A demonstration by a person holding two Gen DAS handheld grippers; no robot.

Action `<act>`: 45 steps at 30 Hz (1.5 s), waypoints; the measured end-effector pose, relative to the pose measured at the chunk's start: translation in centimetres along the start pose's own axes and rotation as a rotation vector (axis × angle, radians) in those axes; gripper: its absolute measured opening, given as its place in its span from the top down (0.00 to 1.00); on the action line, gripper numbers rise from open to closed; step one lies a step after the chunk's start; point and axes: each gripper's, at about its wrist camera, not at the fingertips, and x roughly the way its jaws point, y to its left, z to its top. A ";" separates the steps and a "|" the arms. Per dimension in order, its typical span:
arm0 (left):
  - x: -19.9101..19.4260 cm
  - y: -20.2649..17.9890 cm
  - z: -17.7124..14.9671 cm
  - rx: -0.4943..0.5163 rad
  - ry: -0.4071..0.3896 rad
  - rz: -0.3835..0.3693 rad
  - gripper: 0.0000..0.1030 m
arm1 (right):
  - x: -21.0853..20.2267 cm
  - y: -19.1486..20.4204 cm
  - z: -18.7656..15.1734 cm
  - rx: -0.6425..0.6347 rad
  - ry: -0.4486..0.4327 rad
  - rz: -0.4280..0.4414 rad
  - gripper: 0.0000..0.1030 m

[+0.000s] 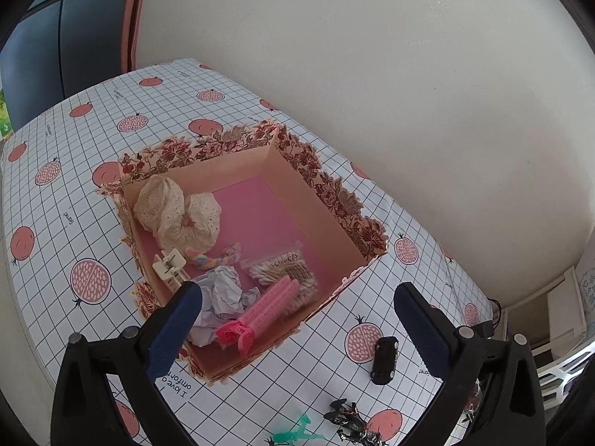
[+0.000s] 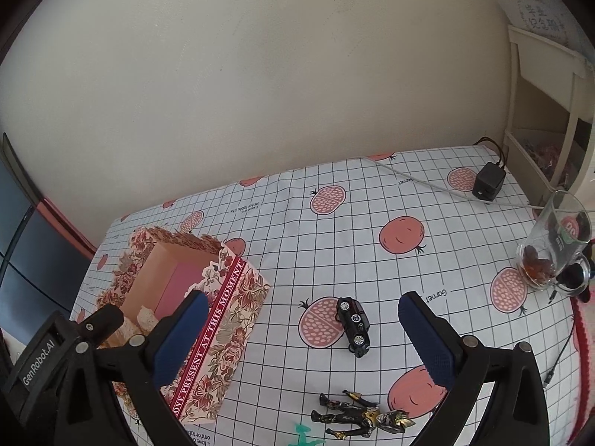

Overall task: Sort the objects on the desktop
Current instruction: 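Withdraw both open tools up and away from the gift box, then move both tools toward the black-gold figurine and green toy on the table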

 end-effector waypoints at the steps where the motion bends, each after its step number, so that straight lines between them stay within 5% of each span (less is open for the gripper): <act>1: -0.2 -0.2 0.0 0.008 -0.008 -0.010 0.00 | -0.2 -0.2 0.1 -0.002 -0.010 -0.003 0.00; 14: -0.8 -2.7 -0.5 0.115 -0.025 -0.092 0.00 | -1.8 -1.1 0.0 -0.102 -0.072 0.055 0.00; 18: -1.2 -3.6 -0.7 0.170 -0.037 -0.105 0.00 | -2.3 -1.3 0.0 -0.134 -0.096 0.002 0.00; 32: -2.0 -5.2 -2.1 0.286 -0.013 -0.199 0.00 | -4.5 -6.7 -0.6 -0.042 -0.183 -0.022 0.00; 45: -1.9 -6.2 -4.8 0.402 0.037 -0.255 0.00 | -4.3 -9.5 -3.7 -0.083 -0.066 -0.044 0.00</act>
